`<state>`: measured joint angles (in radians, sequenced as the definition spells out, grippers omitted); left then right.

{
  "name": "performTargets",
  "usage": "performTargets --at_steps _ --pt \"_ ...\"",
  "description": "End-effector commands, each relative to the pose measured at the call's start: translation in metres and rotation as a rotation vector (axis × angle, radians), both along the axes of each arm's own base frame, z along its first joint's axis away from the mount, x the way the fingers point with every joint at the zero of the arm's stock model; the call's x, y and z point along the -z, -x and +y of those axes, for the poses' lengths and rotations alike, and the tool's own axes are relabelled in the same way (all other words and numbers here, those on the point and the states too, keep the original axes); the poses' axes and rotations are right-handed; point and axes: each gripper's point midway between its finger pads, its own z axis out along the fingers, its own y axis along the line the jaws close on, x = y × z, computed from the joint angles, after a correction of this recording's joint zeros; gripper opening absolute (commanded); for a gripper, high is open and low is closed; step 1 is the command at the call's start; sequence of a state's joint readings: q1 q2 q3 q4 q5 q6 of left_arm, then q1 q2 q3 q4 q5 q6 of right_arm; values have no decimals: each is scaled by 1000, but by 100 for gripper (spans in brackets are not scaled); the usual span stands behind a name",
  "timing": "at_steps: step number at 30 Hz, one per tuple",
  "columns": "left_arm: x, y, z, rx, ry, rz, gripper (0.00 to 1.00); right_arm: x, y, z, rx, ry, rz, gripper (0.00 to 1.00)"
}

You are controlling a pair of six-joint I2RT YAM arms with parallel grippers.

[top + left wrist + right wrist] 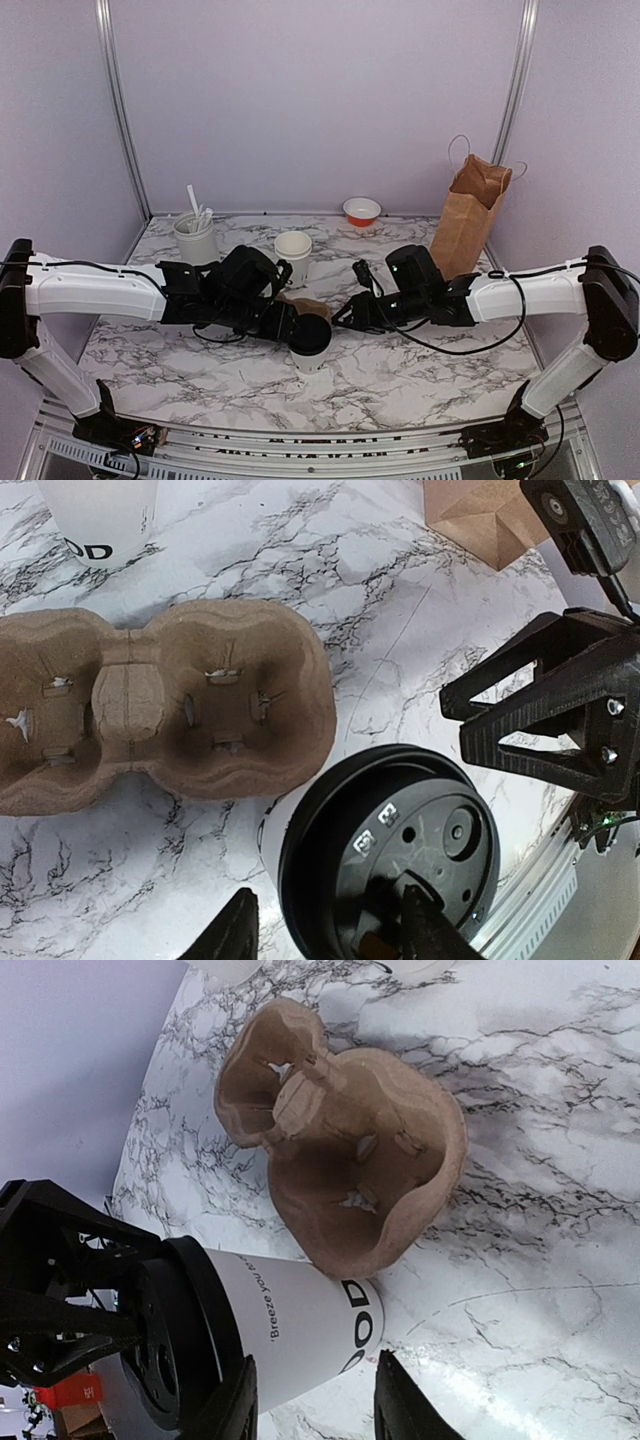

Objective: Pack the takeout coffee

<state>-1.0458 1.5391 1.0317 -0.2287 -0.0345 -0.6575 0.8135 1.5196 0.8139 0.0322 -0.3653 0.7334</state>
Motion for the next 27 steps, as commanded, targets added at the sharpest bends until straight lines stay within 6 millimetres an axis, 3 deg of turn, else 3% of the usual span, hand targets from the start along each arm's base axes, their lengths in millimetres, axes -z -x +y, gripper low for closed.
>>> performTargets --at_steps 1,12,27 --pt "-1 -7 -3 1 -9 -21 48 -18 -10 10 -14 -57 -29 38" --pt "3 -7 -6 25 -20 -20 47 -36 -8 15 -37 -82 -72 39" --pt "9 -5 -9 51 -31 -10 46 -4 4 14 -48 -16 1 37"
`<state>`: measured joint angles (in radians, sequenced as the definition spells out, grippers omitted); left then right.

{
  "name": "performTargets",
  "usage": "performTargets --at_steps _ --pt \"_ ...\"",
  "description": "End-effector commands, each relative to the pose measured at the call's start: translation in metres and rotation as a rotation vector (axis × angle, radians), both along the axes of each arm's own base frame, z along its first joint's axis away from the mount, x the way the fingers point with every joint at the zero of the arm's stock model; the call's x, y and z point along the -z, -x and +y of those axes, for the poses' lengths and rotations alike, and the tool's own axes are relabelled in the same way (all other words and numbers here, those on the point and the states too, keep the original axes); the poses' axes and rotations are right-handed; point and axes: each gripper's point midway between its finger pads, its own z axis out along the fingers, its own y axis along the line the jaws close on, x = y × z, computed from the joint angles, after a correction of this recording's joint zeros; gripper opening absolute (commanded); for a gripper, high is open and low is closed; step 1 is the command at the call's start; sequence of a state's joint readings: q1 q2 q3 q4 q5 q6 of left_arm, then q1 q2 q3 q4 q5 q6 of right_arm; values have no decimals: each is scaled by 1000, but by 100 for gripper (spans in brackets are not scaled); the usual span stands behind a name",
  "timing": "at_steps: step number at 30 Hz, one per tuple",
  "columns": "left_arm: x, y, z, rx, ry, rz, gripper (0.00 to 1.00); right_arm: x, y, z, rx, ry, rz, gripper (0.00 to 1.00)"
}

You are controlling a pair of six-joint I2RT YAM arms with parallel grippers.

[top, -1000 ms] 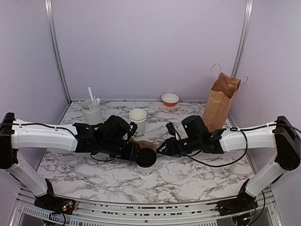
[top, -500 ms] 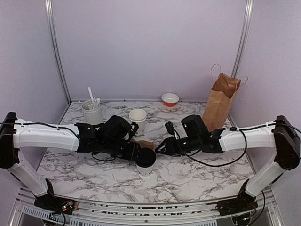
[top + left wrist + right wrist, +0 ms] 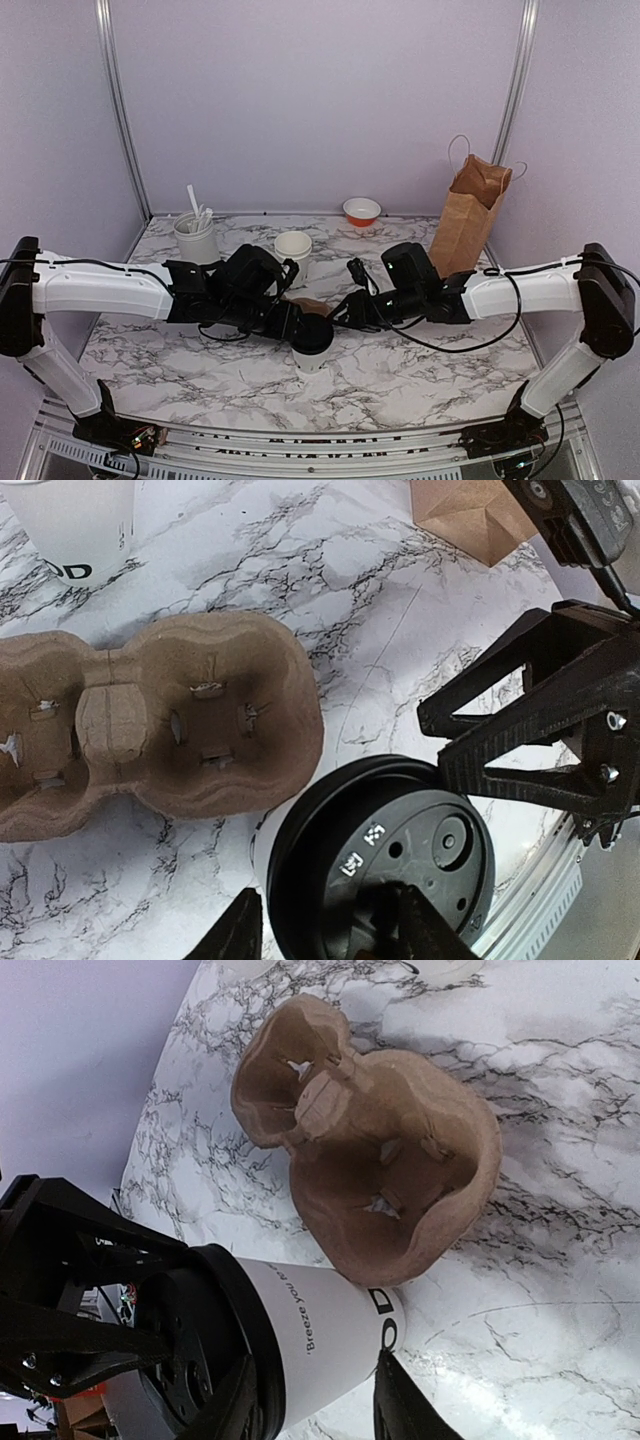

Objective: Pack the takeout coffee

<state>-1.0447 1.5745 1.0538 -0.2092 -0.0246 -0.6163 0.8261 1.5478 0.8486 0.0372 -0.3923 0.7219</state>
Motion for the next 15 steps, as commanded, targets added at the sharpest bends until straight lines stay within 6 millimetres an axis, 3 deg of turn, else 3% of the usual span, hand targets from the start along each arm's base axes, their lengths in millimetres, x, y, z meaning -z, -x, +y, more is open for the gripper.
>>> performTargets --at_steps 1,4,6,15 --pt "7 -1 0 13 -25 10 46 3 3 1 -7 6 12 37" --pt "9 -1 0 15 -31 13 46 9 6 -1 -15 20 21 37" --pt "11 -1 1 14 -34 16 46 16 20 4 -46 46 28 37" --pt "21 1 5 10 -55 25 46 51 49 -24 -23 155 93 37"
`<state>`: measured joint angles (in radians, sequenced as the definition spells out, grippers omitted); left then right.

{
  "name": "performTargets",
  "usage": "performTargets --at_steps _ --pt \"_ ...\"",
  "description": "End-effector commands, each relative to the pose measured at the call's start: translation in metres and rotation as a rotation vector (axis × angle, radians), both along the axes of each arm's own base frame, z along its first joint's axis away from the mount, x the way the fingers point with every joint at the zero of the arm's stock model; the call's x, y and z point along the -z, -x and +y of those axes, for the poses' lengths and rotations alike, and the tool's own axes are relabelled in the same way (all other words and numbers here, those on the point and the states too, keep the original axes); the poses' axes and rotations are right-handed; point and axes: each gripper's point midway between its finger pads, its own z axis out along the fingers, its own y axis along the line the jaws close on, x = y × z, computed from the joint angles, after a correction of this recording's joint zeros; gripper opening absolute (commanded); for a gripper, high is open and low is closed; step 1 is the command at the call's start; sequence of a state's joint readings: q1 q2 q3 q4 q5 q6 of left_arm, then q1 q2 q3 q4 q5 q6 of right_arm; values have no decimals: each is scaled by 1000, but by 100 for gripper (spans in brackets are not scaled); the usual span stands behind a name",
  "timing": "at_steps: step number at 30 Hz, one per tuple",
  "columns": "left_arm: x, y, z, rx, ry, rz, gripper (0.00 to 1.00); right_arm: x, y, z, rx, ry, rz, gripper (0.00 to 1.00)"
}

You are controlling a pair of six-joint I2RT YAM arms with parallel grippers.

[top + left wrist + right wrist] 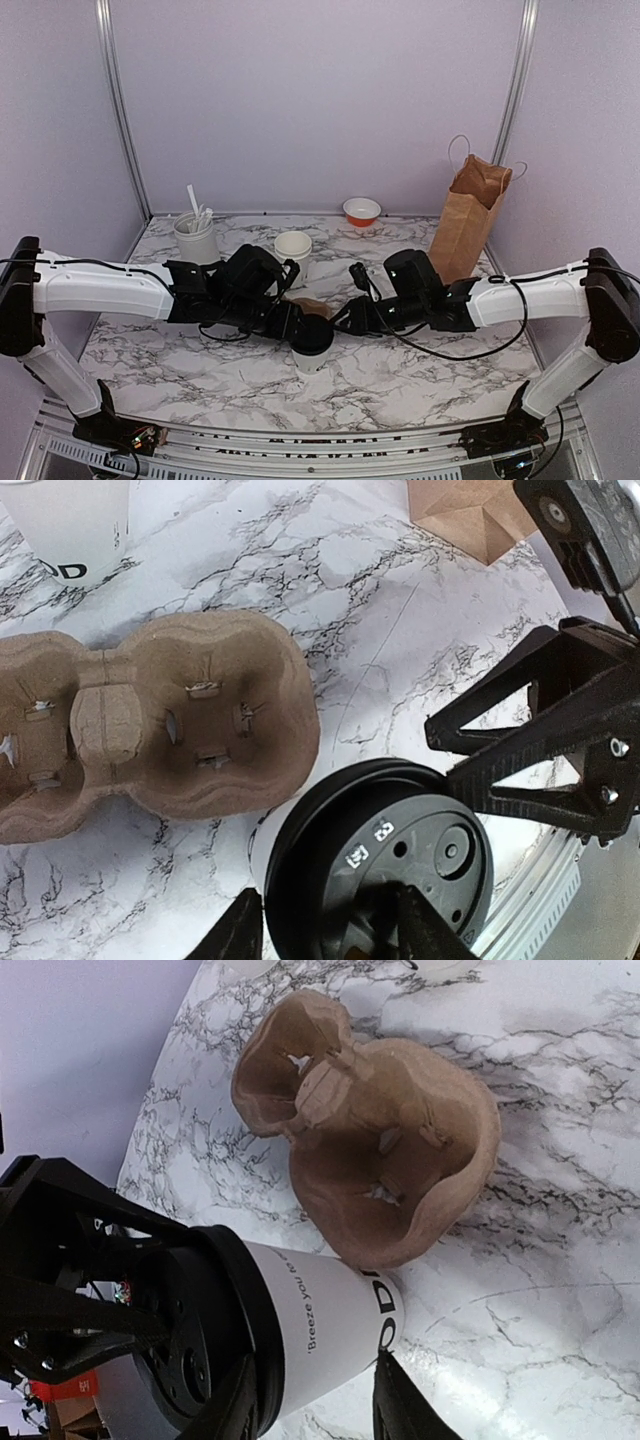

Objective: Pack the takeout coffee

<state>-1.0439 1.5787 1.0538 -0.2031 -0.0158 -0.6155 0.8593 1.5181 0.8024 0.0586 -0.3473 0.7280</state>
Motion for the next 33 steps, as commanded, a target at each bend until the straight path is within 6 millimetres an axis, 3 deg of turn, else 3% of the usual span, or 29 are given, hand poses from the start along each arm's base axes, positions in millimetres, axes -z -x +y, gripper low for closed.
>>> performTargets --at_steps 1,3,6,14,20,25,33 --pt "21 0 7 4 -59 21 46 50 42 -25 -24 154 120 37" --pt "21 0 6 5 -57 21 46 56 49 -30 -17 181 132 36" --pt "19 0 6 9 -55 16 46 50 50 -30 -1 180 118 36" --pt "-2 -4 -4 45 -20 -26 46 -11 24 -21 83 113 -5 36" --pt "-2 -1 -8 81 -19 -27 46 -38 1 -22 158 54 -74 38" --pt "1 1 -10 94 -21 -18 46 -43 -10 -15 147 6 -76 39" --pt "2 2 -12 104 -22 -16 46 -29 -17 0 77 -9 -53 39"
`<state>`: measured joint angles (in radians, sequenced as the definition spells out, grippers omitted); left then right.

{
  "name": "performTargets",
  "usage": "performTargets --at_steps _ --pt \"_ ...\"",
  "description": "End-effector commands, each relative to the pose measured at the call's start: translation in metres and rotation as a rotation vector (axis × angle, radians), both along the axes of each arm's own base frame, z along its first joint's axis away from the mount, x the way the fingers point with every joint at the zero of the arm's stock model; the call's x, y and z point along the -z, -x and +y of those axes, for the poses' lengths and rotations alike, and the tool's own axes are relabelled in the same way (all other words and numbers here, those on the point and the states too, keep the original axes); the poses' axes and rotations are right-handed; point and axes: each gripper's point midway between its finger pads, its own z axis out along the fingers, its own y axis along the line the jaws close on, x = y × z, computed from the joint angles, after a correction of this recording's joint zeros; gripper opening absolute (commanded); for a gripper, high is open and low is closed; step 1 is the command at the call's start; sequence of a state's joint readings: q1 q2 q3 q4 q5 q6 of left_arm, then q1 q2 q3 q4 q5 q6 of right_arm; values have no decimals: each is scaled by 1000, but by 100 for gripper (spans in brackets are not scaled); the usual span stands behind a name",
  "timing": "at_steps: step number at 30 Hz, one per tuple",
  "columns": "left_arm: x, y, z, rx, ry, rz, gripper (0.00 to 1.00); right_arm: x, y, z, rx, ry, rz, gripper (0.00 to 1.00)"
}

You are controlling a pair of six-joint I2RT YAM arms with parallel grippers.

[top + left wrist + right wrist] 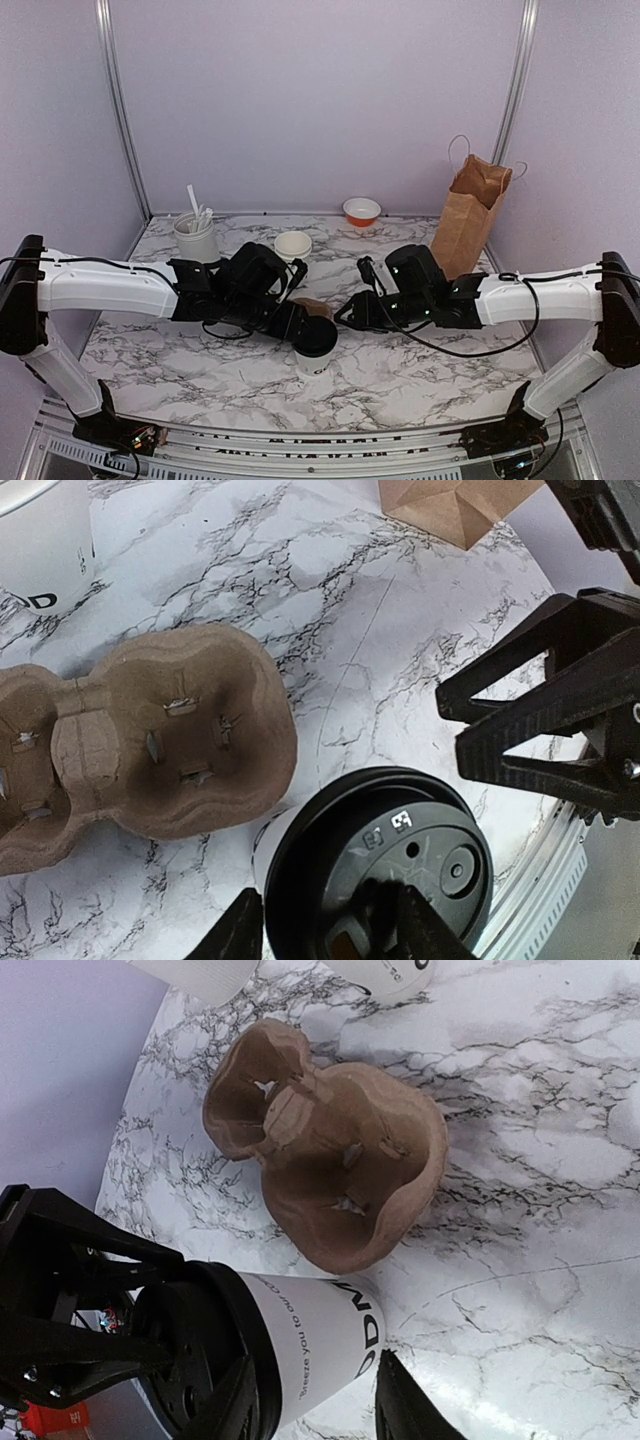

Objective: Pack the takeout coffee

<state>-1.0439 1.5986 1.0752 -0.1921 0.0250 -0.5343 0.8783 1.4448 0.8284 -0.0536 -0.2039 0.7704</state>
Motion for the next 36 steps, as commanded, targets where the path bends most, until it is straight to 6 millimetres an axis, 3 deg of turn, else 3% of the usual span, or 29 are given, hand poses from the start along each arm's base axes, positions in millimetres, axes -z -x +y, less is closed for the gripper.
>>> performTargets --at_steps 1,12,20,24,36 --pt "5 -1 -1 16 -22 12 46 -13 -10 17 -50 -65 -29 39" --pt "11 0 -1 18 -34 22 45 1 -5 16 -67 -57 1 39" --pt "13 1 -1 21 -37 26 45 -23 -13 11 -26 -78 -76 40" --pt "15 1 -1 21 -40 29 45 -23 -9 15 -57 -82 -71 40" --pt "19 2 -2 26 -47 34 45 7 2 10 -75 -29 -1 39"
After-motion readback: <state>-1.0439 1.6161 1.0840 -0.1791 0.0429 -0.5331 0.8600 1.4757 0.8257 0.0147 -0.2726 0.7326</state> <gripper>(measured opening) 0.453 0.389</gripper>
